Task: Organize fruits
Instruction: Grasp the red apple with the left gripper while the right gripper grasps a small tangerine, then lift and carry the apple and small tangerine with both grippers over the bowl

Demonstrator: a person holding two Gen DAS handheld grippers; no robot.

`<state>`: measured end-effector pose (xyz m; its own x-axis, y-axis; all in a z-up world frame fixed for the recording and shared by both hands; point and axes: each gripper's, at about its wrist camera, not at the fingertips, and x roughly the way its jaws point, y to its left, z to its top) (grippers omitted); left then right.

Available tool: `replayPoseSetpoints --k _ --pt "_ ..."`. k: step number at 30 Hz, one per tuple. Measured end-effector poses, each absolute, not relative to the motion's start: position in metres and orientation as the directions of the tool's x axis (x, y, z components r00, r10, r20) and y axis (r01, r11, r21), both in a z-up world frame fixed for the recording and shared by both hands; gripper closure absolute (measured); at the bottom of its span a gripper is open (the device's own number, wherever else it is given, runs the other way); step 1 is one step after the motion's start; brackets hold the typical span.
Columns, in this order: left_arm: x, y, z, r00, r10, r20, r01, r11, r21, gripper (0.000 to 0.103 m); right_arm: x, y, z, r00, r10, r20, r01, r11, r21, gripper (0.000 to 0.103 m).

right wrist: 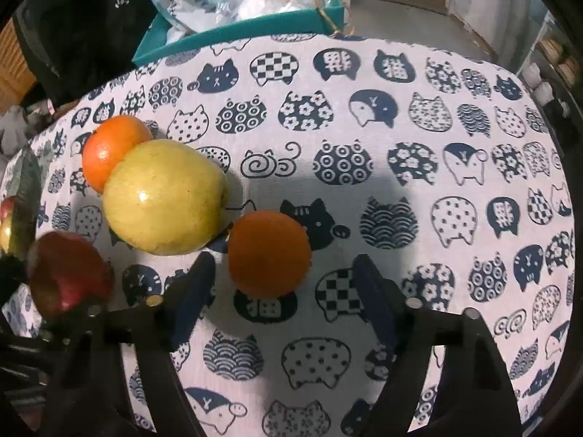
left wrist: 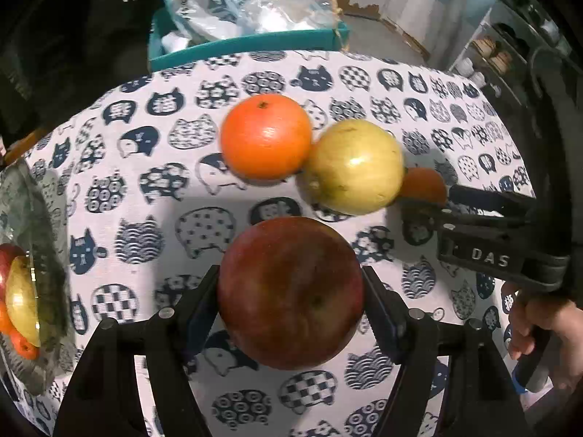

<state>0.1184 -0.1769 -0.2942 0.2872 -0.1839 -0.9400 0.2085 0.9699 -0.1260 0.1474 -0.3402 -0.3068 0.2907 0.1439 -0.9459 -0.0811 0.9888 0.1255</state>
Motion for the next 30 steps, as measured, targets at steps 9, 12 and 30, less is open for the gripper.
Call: replayPoseSetpoints --k 9,12,30 --pt "0.121 -0.16 -0.289 0.301 -0.184 -0.936 0.184 0.974 -0.132 0.028 0.151 -0.328 -0.308 0.317 0.119 -0.941 -0.119 0.989 0.085 0.06" --pt "0.119 -0.159 -0.284 0.31 -0.186 -0.932 0.184 0.974 -0.133 0.028 0.148 -0.324 -0.307 0.326 0.105 -0.939 -0.124 0.99 0.067 0.06" --pt "0.099 -0.132 -0.22 0.436 -0.187 -0.88 0.173 0.977 -0.122 0.028 0.107 -0.323 -0.221 0.446 0.069 -0.892 -0.082 0.996 0.037 0.061"
